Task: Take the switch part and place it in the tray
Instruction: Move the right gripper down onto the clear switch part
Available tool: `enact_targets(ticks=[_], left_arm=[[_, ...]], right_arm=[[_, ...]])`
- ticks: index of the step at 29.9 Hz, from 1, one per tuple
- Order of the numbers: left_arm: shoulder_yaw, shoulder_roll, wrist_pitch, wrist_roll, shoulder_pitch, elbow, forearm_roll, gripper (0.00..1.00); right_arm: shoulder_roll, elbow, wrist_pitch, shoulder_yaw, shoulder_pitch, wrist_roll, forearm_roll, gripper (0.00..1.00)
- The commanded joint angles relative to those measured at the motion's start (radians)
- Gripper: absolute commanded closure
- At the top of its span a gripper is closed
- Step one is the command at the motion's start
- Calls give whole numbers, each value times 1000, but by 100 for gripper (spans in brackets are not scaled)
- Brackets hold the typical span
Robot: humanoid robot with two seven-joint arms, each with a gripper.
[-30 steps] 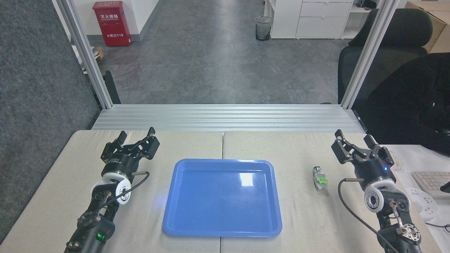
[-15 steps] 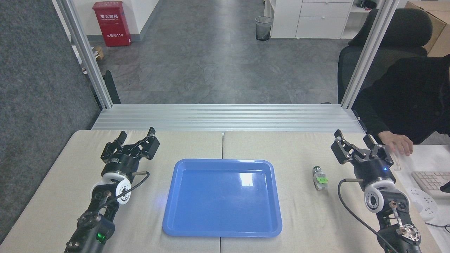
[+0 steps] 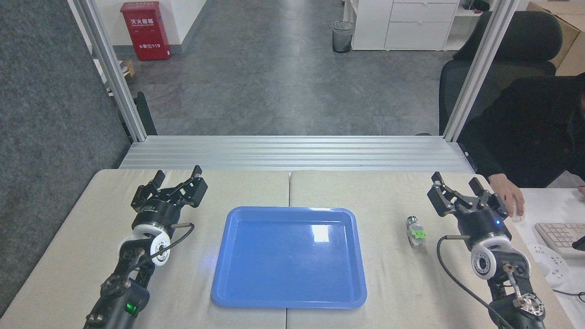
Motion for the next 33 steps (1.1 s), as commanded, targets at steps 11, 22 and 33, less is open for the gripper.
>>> enact_targets(ticks=[11,22,33], left_arm=[[-1,0,0,1,0,0,0,0],[0,0,0,1,0,0,0,0],[-1,0,0,1,0,0,0,0]], right_arm=[[-2,1,-1,14,11,0,2,0],[-2,16,-1,64,43,2,32,0],[1,157,7,218,53,2,80,0]])
